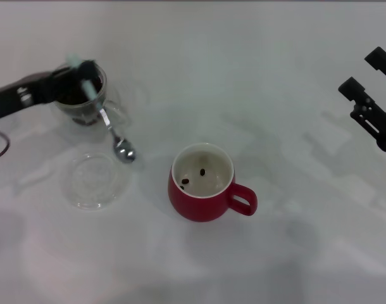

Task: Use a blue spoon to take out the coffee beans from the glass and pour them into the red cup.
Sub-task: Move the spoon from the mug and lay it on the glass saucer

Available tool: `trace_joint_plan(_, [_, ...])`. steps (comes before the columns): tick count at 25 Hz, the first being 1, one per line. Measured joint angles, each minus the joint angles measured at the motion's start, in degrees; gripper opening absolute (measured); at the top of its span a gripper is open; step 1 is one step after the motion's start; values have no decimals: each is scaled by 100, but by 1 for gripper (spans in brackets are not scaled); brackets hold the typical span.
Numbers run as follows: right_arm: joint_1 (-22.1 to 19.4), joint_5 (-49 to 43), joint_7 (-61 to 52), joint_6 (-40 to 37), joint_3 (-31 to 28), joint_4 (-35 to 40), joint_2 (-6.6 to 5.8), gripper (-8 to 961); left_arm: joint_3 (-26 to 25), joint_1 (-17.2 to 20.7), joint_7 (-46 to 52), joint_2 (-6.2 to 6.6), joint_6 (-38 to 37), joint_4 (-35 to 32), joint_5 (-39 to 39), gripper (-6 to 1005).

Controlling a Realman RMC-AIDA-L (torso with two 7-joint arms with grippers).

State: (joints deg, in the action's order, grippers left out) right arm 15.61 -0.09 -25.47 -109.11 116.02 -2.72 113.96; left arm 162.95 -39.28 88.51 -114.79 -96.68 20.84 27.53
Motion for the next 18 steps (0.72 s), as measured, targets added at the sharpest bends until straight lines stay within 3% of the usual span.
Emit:
trace_joint_plan(9, [-225, 138, -180, -50, -8, 0, -81, 648, 0, 846, 0, -25, 12, 346, 426, 131])
trace_joint_plan(18, [-345, 143, -209, -66, -10, -9, -94, 648, -14, 1054, 5, -89, 349, 399, 509, 130])
